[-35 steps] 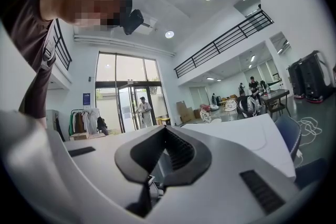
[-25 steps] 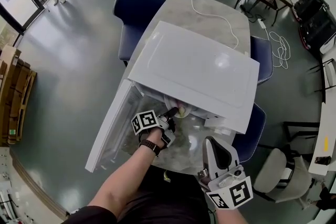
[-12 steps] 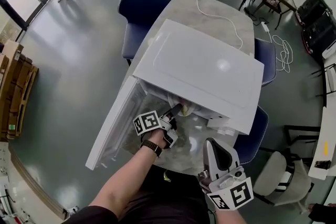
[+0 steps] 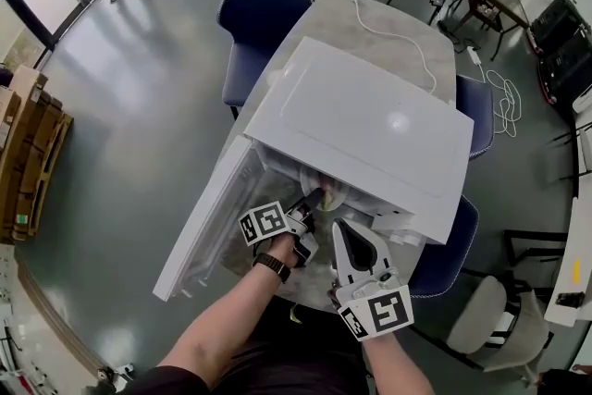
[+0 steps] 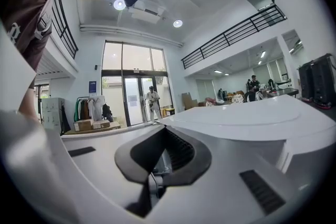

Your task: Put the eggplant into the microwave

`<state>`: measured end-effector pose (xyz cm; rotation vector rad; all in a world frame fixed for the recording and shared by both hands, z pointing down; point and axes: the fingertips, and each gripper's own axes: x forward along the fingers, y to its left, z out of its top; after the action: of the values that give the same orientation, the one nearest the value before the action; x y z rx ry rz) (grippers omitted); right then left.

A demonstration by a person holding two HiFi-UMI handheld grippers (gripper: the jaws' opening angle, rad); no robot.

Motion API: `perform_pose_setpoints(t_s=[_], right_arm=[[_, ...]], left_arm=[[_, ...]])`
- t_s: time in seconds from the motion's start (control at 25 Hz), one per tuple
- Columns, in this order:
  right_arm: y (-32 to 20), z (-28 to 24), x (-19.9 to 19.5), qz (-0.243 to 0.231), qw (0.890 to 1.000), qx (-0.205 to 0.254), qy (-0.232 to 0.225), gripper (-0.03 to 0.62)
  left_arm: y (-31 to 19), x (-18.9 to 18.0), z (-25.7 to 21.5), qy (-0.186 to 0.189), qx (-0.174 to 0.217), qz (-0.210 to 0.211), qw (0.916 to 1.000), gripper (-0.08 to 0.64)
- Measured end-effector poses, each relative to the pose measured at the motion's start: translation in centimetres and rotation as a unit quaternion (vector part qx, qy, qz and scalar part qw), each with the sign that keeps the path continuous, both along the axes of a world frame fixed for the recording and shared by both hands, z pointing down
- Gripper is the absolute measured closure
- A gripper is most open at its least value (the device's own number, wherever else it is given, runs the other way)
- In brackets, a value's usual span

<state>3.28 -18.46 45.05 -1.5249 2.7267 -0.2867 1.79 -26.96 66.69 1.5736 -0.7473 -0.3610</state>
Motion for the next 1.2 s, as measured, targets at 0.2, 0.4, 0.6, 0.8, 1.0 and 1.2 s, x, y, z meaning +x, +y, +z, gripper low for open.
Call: perform_pose_setpoints(t_s=[0.2, 0.4, 0.6, 0.8, 1.0, 1.2], right_arm=[[-0.4, 1.8, -0.1, 0.002, 1.000, -0.016, -0.005, 0.591], [-0.3, 2.4, -0.2, -0.006, 0.999, -0.027, -0.015, 0.591], [-0.2, 2.7, 0.0, -0.012, 0.999, -0.036, -0.021, 0.591], [0.0, 2.6, -0.4, -0.022, 0.999, -0.035, -0.023, 0.591], [0.3, 2.8, -0.7, -0.030, 0.998, -0.040, -0.024, 0.591], [0.1, 2.8, -0.2, -0.026, 0.998, -0.039, -0.029, 0.591]], left_arm=[[-1.4, 0.6, -0.3, -0.007, 0.020, 0.023, 0.9995, 0.410], [-0.2, -0.1, -1.1, -0.028, 0.038, 0.032, 0.9984, 0.408], [0.4, -0.3, -1.5, -0.055, 0.057, 0.039, 0.9961, 0.408], [-1.3, -0.2, -1.9, -0.113, 0.093, 0.052, 0.9878, 0.408], [-1.0, 0.3, -0.8, -0.234, 0.146, 0.095, 0.9564, 0.408], [-1.3, 0.4, -0.9, -0.322, 0.222, 0.114, 0.9131, 0.348]])
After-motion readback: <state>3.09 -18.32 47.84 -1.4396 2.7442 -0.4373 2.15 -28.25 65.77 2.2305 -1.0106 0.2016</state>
